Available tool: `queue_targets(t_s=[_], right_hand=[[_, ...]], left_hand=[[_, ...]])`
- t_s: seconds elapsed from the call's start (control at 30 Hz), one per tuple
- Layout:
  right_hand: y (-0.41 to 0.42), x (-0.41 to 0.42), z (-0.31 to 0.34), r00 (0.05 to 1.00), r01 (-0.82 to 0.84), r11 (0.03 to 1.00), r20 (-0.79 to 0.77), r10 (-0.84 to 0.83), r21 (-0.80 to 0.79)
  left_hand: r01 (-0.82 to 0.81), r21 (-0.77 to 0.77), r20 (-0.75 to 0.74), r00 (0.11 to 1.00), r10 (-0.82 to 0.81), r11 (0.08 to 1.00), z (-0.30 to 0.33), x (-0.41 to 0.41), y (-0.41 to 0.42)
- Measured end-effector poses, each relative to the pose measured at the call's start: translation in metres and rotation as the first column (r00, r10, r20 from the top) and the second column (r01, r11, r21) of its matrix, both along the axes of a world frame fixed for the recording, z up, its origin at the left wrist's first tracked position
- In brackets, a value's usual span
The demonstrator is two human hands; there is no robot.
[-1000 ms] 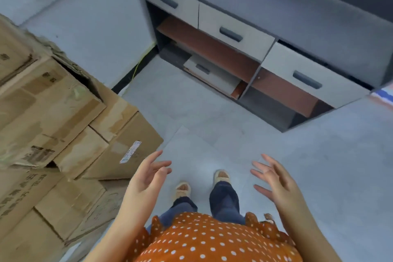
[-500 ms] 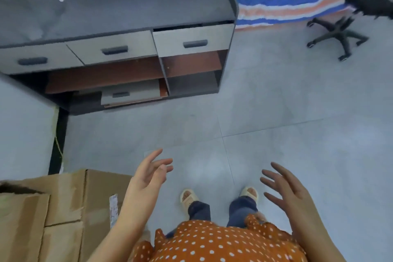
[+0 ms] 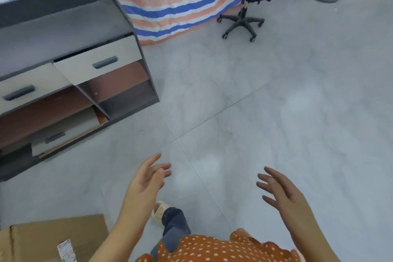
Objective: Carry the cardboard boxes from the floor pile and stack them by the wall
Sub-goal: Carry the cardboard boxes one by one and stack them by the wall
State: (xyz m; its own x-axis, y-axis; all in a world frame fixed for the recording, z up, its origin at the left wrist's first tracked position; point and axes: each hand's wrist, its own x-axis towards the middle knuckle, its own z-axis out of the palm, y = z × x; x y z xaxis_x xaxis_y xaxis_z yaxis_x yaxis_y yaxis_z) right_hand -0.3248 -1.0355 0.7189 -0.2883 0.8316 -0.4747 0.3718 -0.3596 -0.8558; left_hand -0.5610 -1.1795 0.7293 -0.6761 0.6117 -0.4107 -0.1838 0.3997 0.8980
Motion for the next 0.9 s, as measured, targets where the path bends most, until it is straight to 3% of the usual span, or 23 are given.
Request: queue_targets(t_s=[0.23,0.43,0.63,0.9], right_hand=[[0.023,0.149,0.01,0.974,0.225,0.974,0.001,-0.225,0.006],[0.047,0.228,0.013,0.882,0.47,0.882,-0.033,-0.47,0.003],[0.096,0.24,0.004,0.799,0.598,0.801,-0.061,-0.598,-0.014],[0.227,0.218,0.018,0.709,0.705,0.707,-0.103,-0.698,0.056]], left_hand=[[0.209,0.043,0.012,0.978,-0.209,0.977,-0.003,0.126,0.071],[0.401,0.048,0.009,0.916,-0.402,0.915,0.0,0.186,0.142],[0.54,0.03,-0.036,0.842,-0.539,0.841,0.001,0.202,0.227],[0.656,0.079,-0.057,0.755,-0.654,0.751,0.022,0.176,0.39]])
